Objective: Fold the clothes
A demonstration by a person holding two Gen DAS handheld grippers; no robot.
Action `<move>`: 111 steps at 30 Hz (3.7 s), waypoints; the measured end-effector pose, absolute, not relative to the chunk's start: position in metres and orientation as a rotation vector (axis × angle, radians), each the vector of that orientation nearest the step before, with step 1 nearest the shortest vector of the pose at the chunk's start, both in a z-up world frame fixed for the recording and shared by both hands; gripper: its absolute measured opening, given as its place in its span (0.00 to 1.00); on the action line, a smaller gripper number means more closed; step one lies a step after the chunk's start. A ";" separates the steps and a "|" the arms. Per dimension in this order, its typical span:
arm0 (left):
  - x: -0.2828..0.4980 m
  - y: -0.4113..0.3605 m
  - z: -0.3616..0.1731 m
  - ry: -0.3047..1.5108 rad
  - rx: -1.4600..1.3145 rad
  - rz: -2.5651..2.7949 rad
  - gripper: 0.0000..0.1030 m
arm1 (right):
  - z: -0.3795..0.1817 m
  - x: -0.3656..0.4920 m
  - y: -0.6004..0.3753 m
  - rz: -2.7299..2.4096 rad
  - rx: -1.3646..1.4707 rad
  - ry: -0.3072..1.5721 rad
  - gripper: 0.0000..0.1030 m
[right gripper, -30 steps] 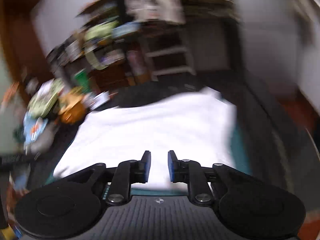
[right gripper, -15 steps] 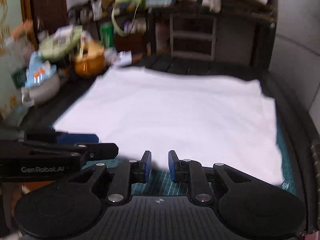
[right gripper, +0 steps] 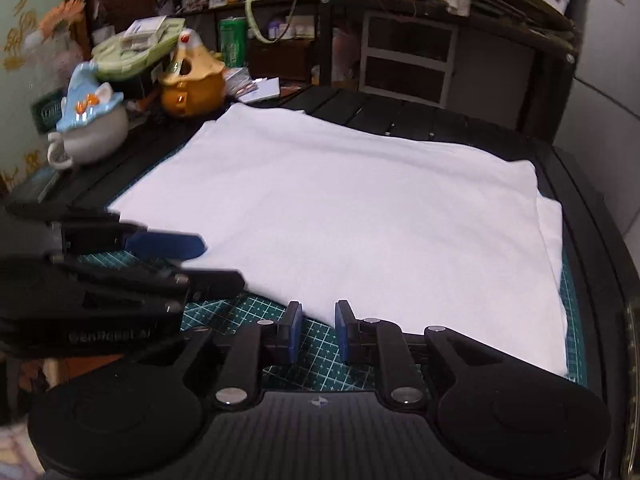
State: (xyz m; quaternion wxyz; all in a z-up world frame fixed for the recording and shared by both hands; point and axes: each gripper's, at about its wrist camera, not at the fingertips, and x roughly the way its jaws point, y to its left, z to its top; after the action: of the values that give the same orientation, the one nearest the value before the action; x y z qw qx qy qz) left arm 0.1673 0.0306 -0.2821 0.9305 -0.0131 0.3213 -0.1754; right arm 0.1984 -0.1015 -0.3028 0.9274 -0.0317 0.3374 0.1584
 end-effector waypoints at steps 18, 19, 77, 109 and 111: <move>0.156 0.053 -0.287 0.692 0.045 -0.310 0.54 | -0.310 0.205 -0.183 0.116 0.011 0.790 0.26; 0.153 0.058 -0.285 0.704 0.024 -0.314 0.54 | -0.311 0.203 -0.187 0.101 0.013 0.801 0.26; 0.233 0.214 -0.319 0.998 -1.278 -0.484 0.71 | -0.266 0.239 0.013 0.770 -0.066 0.642 0.06; 0.298 0.193 -0.279 1.049 -1.017 -0.303 0.66 | -0.266 0.210 0.037 0.594 -0.412 0.460 0.04; 0.319 0.188 -0.276 1.055 -0.962 -0.260 0.67 | -0.263 0.215 0.034 0.601 -0.387 0.453 0.04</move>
State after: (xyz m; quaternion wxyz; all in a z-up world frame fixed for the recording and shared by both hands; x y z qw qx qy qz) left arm 0.3193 0.1880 -0.2759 0.7481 -0.4401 0.4822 -0.1187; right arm 0.2146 0.0345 -0.2628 0.9119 -0.1878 0.2198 0.2914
